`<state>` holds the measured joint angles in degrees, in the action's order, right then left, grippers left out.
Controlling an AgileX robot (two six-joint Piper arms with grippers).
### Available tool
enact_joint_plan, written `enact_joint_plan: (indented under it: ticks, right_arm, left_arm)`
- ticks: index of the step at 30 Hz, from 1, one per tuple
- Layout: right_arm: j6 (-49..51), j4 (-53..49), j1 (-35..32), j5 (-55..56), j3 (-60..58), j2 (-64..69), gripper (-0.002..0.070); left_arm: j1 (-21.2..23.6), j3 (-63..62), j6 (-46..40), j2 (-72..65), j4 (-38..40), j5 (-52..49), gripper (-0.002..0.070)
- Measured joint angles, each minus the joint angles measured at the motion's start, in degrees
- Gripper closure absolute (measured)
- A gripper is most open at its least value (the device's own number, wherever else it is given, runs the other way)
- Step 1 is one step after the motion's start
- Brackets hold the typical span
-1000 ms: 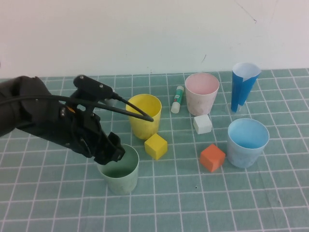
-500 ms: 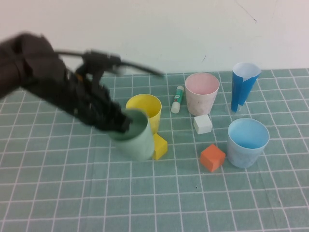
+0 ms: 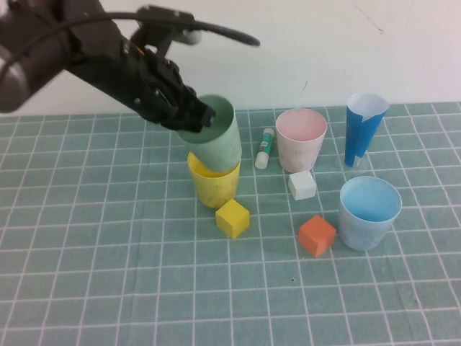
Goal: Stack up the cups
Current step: Place the green cup on the yellow cup, then pick up the blue cup
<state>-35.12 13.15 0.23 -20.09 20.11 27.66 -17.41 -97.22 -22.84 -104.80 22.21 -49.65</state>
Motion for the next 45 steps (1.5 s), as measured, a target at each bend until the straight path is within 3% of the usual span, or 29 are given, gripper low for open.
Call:
enact_joint_plan:
  ticks: [7,12,15,17,23,26,37,45]
  right_arm:
    - [-0.4,2.8,0.0,-1.0,0.0,0.0,0.0678]
    - [-11.0,12.9,0.0,-4.1,0.8,0.4,0.0678]
    - [-17.3,18.8,0.0,-9.1,3.9,2.4,0.0678]
    - [-19.3,21.7,0.0,-14.1,7.1,4.7,0.0678]
    - [-22.1,26.0,0.0,-25.5,20.4,14.4,0.0678]
    - [-23.8,26.2,0.0,-28.1,26.0,19.2,0.0678]
    - [-27.0,26.0,2.4,-31.9,34.6,35.3,0.0678]
    - [-27.0,16.7,11.5,-28.9,38.9,45.5,0.0670]
  left_arm:
    - [-0.1,-0.3,0.7,-3.5,-2.7,0.2,0.0625]
    - [-0.1,-0.4,-0.1,-3.6,-3.7,0.6,0.0439]
    - [-0.1,-0.4,-0.2,-3.0,-5.1,1.4,0.0396]
    - [-0.1,-0.4,1.0,-1.8,-6.9,2.9,0.0414]
    - [-0.1,-0.4,3.8,5.4,-14.4,8.0,0.0606]
    - [-0.1,-0.4,4.0,10.8,-18.5,8.7,0.0653]
    - [0.0,5.7,5.5,33.5,-20.4,4.7,0.0673]
    - [0.0,32.7,9.4,51.9,-20.2,12.1,0.0673]
